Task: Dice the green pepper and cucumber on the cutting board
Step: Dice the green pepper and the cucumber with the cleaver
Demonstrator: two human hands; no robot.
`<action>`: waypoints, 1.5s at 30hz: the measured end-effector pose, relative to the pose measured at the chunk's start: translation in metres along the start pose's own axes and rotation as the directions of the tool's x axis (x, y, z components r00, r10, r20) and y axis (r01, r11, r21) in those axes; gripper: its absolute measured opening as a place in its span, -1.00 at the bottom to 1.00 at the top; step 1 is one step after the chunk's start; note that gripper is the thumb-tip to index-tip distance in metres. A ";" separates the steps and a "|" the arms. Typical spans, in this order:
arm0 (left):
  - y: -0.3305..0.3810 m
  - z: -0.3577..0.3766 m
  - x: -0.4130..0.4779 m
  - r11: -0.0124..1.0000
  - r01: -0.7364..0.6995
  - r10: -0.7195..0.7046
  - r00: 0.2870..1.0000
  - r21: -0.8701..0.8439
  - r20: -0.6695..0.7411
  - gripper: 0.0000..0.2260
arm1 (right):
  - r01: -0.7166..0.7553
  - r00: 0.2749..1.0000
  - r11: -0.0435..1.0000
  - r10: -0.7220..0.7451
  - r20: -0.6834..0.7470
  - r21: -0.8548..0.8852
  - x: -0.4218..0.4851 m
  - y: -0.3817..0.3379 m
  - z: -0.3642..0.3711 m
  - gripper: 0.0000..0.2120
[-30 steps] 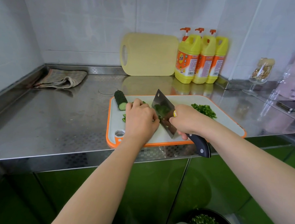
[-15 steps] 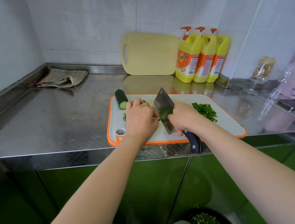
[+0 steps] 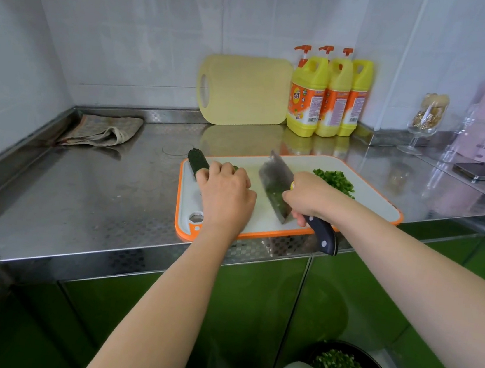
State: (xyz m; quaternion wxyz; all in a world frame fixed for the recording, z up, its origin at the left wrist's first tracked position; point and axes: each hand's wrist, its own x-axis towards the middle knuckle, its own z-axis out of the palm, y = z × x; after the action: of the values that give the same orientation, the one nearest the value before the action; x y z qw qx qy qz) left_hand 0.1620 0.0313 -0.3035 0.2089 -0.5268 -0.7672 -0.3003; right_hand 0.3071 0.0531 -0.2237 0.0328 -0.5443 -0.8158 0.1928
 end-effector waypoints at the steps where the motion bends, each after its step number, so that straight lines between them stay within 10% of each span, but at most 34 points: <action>1: 0.000 -0.001 0.000 1.000 0.003 -0.003 1.000 0.001 0.023 -0.86 | -0.028 1.000 1.000 0.028 -0.011 0.009 0.001 0.005 -0.004 -0.84; 19: 0.003 -0.005 -0.001 0.997 0.026 -0.036 0.990 0.069 0.138 -0.84 | -0.159 0.985 0.973 0.167 -0.036 0.170 0.025 0.065 -0.028 -0.90; 28: 0.002 -0.003 -0.001 0.997 -0.001 -0.007 0.996 0.081 0.092 -0.86 | 0.064 0.995 0.966 -0.081 0.059 0.251 0.013 0.038 -0.017 -0.84; 38: 0.002 -0.003 -0.001 0.997 -0.027 0.019 0.995 0.074 0.101 -0.86 | -0.156 0.981 0.953 0.180 -0.075 0.258 0.034 0.080 -0.024 -0.88; 45: 0.002 -0.003 -0.001 0.995 -0.033 0.023 0.994 0.098 0.105 -0.85 | 0.003 0.998 0.922 -0.029 0.061 0.387 0.018 0.045 -0.011 -0.87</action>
State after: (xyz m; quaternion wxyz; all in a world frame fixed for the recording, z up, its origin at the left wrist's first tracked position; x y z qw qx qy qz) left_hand 0.1640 0.0296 -0.3013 0.1990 -0.5414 -0.7835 -0.2310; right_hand 0.3424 0.0874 -0.2324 0.1143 -0.5138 -0.7668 0.3673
